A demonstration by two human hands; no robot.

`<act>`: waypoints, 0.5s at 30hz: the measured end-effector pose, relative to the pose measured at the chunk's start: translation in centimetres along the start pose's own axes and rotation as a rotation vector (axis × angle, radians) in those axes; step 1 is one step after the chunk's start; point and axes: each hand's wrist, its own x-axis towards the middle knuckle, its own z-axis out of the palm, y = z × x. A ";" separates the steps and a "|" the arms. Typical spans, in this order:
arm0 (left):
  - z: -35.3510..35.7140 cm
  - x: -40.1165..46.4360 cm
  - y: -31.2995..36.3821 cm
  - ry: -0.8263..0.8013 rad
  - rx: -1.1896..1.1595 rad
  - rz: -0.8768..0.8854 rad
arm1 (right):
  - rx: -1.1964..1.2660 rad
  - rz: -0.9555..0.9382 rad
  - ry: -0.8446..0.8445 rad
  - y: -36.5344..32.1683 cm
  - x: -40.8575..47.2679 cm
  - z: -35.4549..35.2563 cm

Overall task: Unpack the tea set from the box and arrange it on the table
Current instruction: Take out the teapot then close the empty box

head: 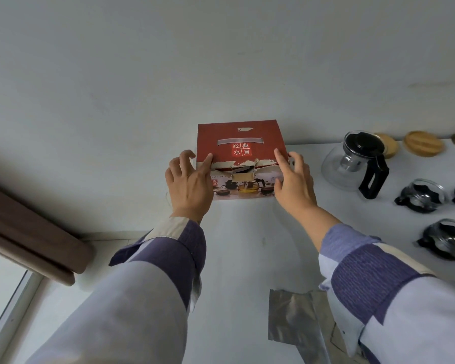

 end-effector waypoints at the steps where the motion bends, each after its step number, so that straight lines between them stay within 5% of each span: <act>1: 0.0 0.1 0.2 0.005 0.011 0.014 | -0.090 -0.035 0.044 -0.1 -0.1 0.2; 8: 0.7 0.8 0.8 -0.189 -0.041 0.109 | -0.198 -0.407 0.120 -2.9 -0.2 1.5; 15: 0.7 0.6 1.2 -0.263 -0.079 0.100 | -0.030 -0.442 0.242 -3.7 1.0 0.4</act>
